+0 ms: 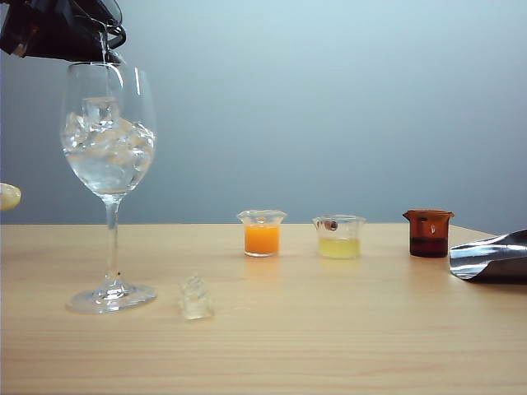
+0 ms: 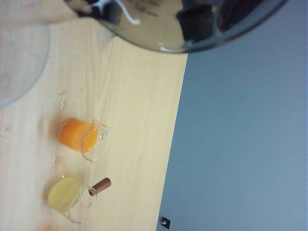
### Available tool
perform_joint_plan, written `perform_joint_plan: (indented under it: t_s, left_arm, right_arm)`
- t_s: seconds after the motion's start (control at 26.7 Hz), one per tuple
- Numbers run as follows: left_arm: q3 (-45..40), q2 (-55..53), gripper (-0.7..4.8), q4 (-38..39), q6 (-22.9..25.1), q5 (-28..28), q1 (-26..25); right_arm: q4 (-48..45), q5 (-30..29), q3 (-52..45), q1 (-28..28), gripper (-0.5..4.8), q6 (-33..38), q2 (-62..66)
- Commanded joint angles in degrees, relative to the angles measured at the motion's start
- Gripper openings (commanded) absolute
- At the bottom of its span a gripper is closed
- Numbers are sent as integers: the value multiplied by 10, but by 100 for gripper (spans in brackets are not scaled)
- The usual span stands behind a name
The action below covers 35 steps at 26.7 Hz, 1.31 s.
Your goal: Pick up the first measuring cup from the left, pour the coconut rum inside into the goblet, and finally put the measuring cup back in its original place.
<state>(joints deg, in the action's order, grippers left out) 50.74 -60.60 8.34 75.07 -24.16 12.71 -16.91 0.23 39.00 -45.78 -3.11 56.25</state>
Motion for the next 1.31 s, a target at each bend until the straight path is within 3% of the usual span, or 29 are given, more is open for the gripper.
perform_joint_plan:
  t_s: [0.04,0.41,0.86,0.97,1.12,1.31]
  left_arm:
    - [3,3,232,-18,19,3,0]
    - [3,3,232,-30,83,25,0]
    - [3,3,232,-47,92,24,0]
    - [3,3,232,-48,133,15,1]
    - [3,3,232,-48,136,10,5]
    - [3,3,232,-48,178,10,18]
  right_arm:
    - [-10,-2,4,0,-9,-2,-1]
    - [-9,-2,4,0,-9,-2,2]
    - [-9,-2,4,0,-9,-2,2]
    - [-9,-2,4,0,-9,-2,2]
    - [-9,-2,4,0,-9,-2,2]
    - [-9,-2,4,0,-9,-2,2]
